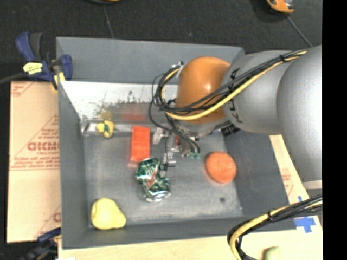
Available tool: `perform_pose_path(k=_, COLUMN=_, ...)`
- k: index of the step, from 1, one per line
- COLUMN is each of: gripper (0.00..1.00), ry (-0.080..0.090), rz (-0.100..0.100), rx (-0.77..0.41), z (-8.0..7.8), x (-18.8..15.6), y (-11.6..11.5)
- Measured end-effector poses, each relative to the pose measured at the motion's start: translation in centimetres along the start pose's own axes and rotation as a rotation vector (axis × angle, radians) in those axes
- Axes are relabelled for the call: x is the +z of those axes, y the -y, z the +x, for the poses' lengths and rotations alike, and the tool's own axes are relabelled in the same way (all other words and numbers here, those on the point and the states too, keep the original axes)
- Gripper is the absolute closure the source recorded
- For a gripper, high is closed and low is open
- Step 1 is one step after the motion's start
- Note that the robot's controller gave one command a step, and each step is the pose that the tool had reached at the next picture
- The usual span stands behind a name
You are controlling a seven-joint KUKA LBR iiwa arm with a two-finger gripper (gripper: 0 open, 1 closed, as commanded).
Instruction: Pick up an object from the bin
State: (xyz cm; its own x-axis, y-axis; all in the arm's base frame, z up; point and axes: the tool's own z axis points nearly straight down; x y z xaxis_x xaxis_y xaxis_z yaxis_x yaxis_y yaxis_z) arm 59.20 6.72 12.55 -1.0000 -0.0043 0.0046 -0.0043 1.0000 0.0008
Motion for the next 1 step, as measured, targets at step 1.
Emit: perform_pose_path(k=1, gripper=0.00, ry=0.008, rz=-0.001, rx=0.002, z=-0.18, x=-0.50, y=0.03)
